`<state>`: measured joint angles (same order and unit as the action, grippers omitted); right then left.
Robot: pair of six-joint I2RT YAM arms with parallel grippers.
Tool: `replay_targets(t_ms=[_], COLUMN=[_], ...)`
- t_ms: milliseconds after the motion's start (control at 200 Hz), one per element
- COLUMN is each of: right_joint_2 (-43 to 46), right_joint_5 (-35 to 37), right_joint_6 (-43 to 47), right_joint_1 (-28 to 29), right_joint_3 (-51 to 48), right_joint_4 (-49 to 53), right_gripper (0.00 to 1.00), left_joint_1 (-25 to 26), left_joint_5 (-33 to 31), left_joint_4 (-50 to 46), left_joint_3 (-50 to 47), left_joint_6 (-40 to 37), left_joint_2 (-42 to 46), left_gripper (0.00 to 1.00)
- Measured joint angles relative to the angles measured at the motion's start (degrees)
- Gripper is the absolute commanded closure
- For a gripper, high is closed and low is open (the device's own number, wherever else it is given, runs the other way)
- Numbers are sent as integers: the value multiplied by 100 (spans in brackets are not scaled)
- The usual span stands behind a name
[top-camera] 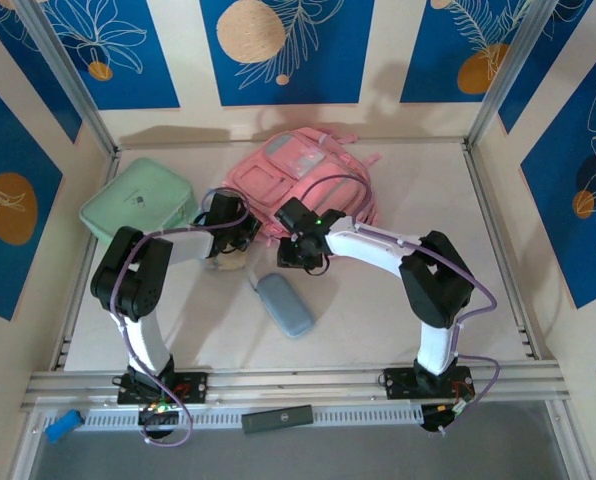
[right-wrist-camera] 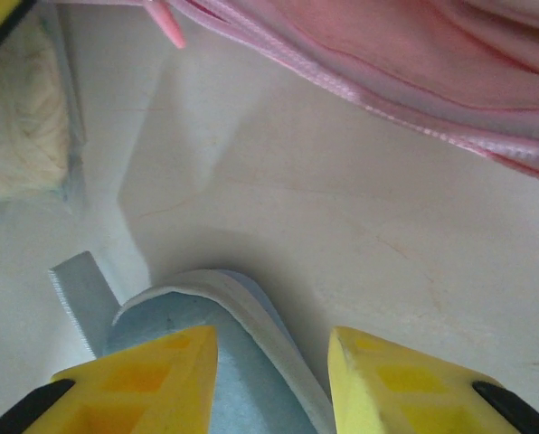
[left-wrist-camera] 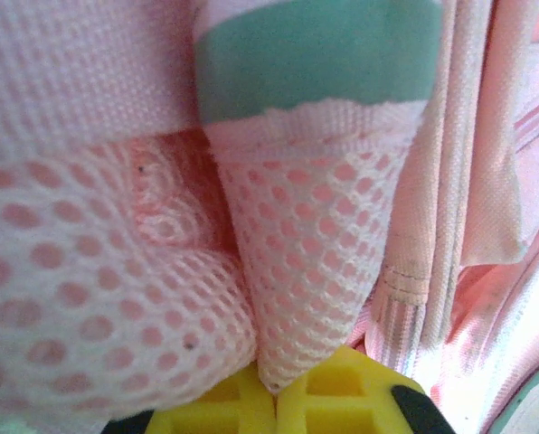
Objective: Pack the student bag
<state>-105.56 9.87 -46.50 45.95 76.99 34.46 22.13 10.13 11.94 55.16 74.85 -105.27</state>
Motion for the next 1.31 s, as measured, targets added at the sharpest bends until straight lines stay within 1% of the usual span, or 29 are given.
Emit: replay_targets(t_ms=[75, 175, 240, 325, 410, 470, 605, 780, 865, 995, 1150, 1306], right_joint_2=[-28, -33, -33, -35, -44, -44, -120, -402, -503, -581, -590, -649], right_joint_5=[4, -455, -546, -354, -192, -94, 160, 678, 896, 1196, 1266, 1362], right_joint_6=[-7, -116, -179, -192, -195, -201, -264, -262, -245, -225, 42, 269], right_joint_1=[22, -81, -177, -205, -98, -4, 98, 85, 52, -13, -50, -55], right_joint_3=[109, 68, 4, 52, 184, 258, 354, 413, 413, 415, 400, 400], right_joint_4=[20, -227, -337, -168, -33, -35, -70, -273, -393, -518, -881, -1025], right_gripper=[58, 57, 56, 56, 56, 59, 64, 64, 67, 67, 67, 67], left_joint_1=[2, 44, 70, 153, 264, 332, 461, 570, 592, 645, 693, 715], left_joint_5=[7, 59, 87, 90, 92, 98, 72, 33, 26, -15, -68, -131], left_joint_4=[7, 7, 81, 136, 160, 210, 205, 184, 153, 42, 31, 17], left_joint_3=[0, -4, -66, -157, -208, -232, -236, -236, -234, -236, -236, -236], left_joint_6=[15, 72, 146, 232, 315, 376, 439, 442, 439, 439, 442, 442], left_joint_2=[22, 87, 162, 271, 339, 358, 424, 603, 664, 728, 734, 763], left_gripper=[100, 100, 100, 100, 100, 100, 100, 100, 100, 100, 100, 100])
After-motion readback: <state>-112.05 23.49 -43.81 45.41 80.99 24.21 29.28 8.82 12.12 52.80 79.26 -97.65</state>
